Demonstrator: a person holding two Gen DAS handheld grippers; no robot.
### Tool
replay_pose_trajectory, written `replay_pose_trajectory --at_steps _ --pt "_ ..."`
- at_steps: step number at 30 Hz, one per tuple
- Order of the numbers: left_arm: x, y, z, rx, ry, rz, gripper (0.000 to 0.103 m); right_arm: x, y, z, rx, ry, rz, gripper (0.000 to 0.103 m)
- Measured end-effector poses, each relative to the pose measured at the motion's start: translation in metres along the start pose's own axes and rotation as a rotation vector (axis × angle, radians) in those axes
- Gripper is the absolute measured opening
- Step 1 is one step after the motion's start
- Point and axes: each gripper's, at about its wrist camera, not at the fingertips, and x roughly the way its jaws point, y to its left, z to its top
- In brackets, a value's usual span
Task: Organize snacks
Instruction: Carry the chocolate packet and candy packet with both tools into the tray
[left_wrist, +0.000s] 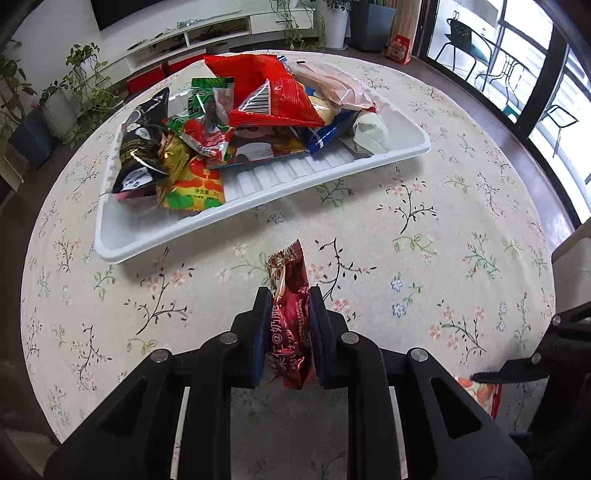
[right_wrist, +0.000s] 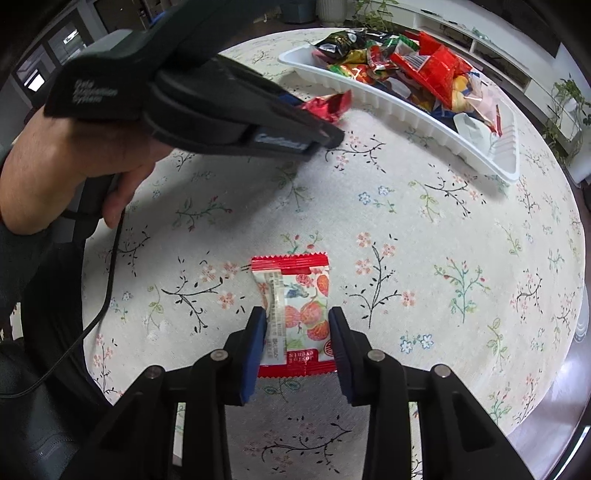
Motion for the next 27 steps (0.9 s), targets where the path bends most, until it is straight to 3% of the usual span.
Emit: replay_pose_trajectory --at_steps 11,17,27 --pt "-0.047 0.02 -0.018 -0.049 -0.084 -0.028 0.018 -0.027 -0.024 -0.005 0.139 -0.097 0.02 0.036" --pt "-0.07 0.04 0.0 -0.109 -0.135 -0.068 0.018 -0.05 -0.054 0.004 0.236 -0.181 0.015 0.036" --pt "-0.091 0.084 0.054 -0.176 -0.212 -0.089 0.018 -0.096 -0.105 0.056 0.394 -0.358 -0.01 0.036"
